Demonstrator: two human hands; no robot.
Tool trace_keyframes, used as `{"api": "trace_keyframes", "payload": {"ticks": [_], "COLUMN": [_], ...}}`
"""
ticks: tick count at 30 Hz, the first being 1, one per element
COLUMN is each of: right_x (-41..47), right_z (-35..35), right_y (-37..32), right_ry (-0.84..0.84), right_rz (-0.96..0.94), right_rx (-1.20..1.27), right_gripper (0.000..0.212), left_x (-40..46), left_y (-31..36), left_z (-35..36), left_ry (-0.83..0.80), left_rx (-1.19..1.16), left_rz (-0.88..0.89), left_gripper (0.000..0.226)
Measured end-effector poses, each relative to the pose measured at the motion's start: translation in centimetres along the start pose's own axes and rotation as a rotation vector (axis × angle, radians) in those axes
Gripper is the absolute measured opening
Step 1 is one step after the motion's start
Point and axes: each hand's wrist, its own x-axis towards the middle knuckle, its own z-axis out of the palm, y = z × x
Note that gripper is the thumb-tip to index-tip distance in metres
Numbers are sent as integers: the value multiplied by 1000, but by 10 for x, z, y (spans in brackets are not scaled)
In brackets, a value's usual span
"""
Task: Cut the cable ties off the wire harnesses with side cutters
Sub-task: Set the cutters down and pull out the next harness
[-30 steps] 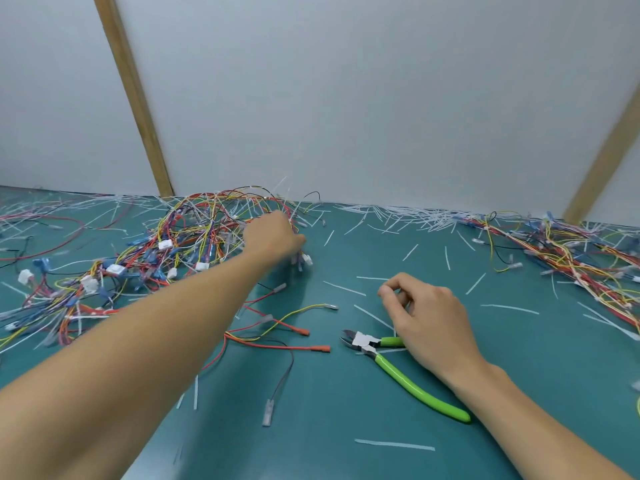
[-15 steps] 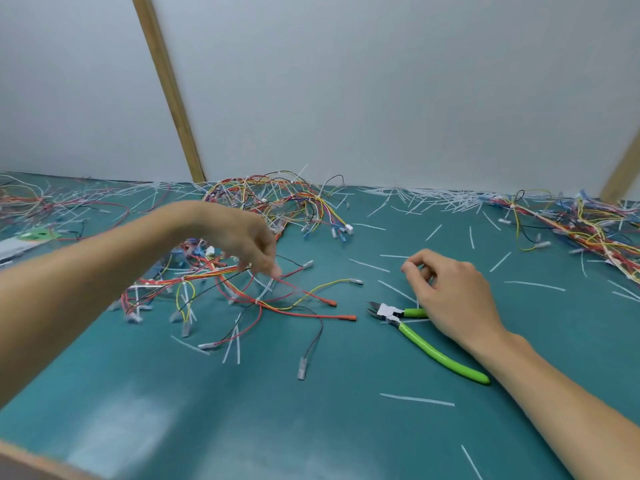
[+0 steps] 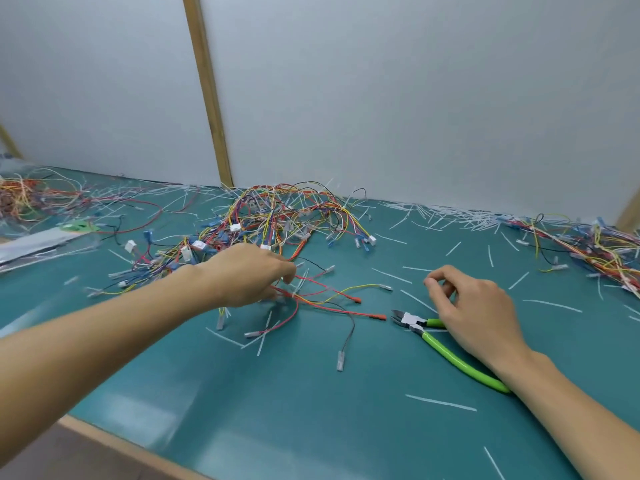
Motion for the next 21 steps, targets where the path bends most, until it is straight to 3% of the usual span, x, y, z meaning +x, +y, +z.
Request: {"api": "trace_keyframes", "payload": {"ticks": [4, 7, 8, 9, 12, 13, 17, 19, 21], "right_x": [1, 1, 1, 1, 2, 1, 1, 3, 6], "right_z": [0, 1, 1, 2, 2, 1, -5, -13, -21], "right_y": [1, 2, 2, 3, 3, 3, 0, -4, -13], "right_ry": [13, 26, 29, 32, 26, 26, 49, 98, 154], "right_rz": [10, 1, 0, 0, 3, 2, 0, -32, -84], "right_rx": [-1, -7, -5, -2, 8, 7, 32, 57, 62], "right_gripper": [14, 15, 15, 15, 14, 14, 13, 11, 13], "left_x": [2, 7, 7, 8, 9, 8, 1, -10, -23], "left_y": [-5, -17, -17, -14, 6, 8, -27, -48, -58], "left_z": [1, -12, -16, -19, -16, -15, -29, -30, -24], "left_ry": [83, 479, 528, 465, -22, -69, 312, 249, -20], "left_rx": [-132, -594, -721, -771, -643, -644, -786, -632, -486], "left_rz": [-68, -277, -294, -255, -44, -28, -306, -421, -412], "left_gripper": [10, 2, 1, 1, 5, 5, 11, 8, 20]}}
